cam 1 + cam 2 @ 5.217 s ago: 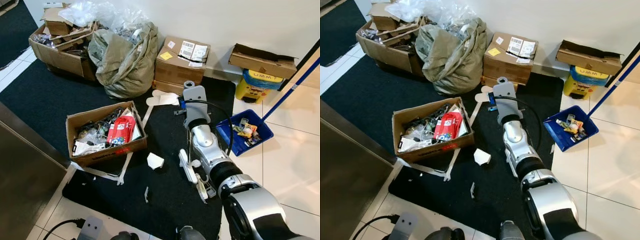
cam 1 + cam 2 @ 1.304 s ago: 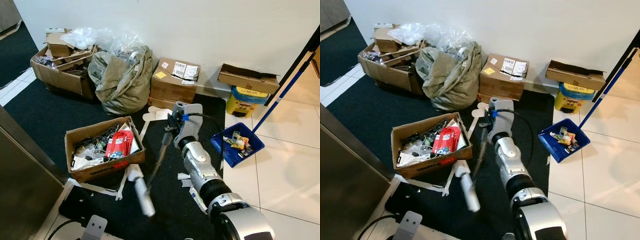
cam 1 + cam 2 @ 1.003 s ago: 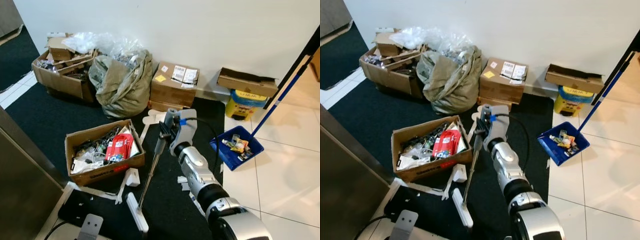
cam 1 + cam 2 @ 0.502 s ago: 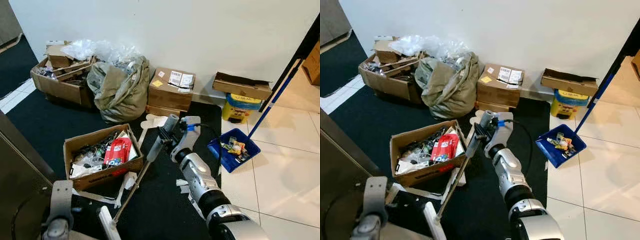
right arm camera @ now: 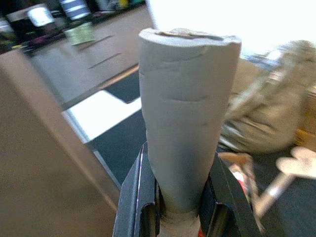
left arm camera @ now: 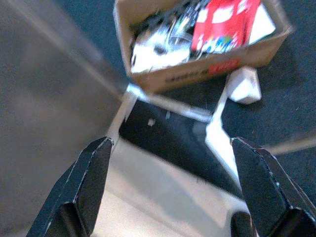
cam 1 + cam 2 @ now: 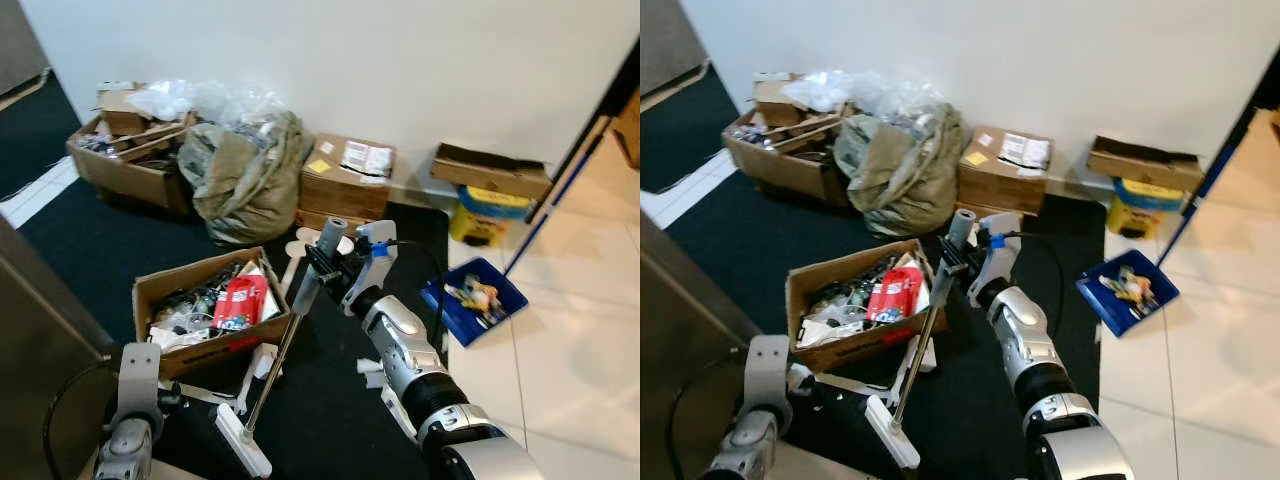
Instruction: Sweep floor
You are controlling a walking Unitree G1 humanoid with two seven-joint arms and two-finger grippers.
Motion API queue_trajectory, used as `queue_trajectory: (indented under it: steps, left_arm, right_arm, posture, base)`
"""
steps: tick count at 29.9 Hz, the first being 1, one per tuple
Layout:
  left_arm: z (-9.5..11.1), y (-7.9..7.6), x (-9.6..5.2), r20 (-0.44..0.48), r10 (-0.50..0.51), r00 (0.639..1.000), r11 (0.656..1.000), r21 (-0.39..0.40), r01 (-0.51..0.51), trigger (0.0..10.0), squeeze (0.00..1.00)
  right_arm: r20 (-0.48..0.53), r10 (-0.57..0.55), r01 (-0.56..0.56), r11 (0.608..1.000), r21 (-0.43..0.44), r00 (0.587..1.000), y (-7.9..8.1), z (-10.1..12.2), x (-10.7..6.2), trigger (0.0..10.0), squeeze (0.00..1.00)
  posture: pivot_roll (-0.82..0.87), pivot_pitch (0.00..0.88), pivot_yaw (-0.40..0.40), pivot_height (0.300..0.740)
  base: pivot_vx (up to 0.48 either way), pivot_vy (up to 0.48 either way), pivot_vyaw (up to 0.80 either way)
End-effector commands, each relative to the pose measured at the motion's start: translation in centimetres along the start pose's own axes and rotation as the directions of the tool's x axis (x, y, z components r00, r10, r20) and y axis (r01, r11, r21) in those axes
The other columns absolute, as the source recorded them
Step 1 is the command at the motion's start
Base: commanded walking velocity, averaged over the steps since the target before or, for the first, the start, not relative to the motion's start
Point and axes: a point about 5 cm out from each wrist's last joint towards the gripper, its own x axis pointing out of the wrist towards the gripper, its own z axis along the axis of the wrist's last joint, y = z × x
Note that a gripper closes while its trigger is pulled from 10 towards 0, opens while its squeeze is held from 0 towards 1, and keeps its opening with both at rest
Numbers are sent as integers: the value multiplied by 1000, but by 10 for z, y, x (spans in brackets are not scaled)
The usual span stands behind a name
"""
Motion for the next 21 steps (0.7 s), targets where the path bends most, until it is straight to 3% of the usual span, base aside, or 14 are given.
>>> queue_trajectory:
  steps: [1,3,4,5,10,15,21]
  left_arm:
    - [-23,0,-7,-90,-5,996,1000,2,5,10000,0]
    - [-27,-1,-9,-104,-5,995,1000,2,5,10000,0]
    - [-47,-1,-18,-166,-22,986,999,37,28,10000,0]
    - [-53,-1,-21,-186,-27,982,998,47,36,10000,0]
    - [-67,-2,-28,-225,-39,974,995,85,60,10000,0]
    - [-76,-4,-33,-256,-61,965,988,124,95,10000,0]
    - [-72,-6,-31,-249,-84,965,980,154,125,10000,0]
  right_arm:
    - [60,40,-40,999,-8,997,8,12,8,10000,0]
    - [67,41,-41,999,-4,997,9,14,9,10000,0]
    - [90,36,-38,999,20,995,8,17,9,10000,0]
    - [96,36,-39,999,26,995,8,18,9,10000,0]
    - [97,95,-95,995,1,991,12,19,8,10000,0]
    - [83,141,-141,990,-12,986,16,17,8,10000,0]
    - [97,136,-137,991,0,986,17,18,10,10000,0]
  posture:
    - [-33,96,39,740]
    - [-33,96,39,740]
    - [-22,102,31,740]
    - [-22,102,31,740]
    - [-20,103,26,740]
    - [-24,95,32,740]
    - [-20,80,37,740]
  base:
    - [0,0,756]
    - [0,0,756]
    - [0,0,0]
    - [0,0,0]
    - [0,0,306]
    - [0,0,756]
    - [0,0,748]
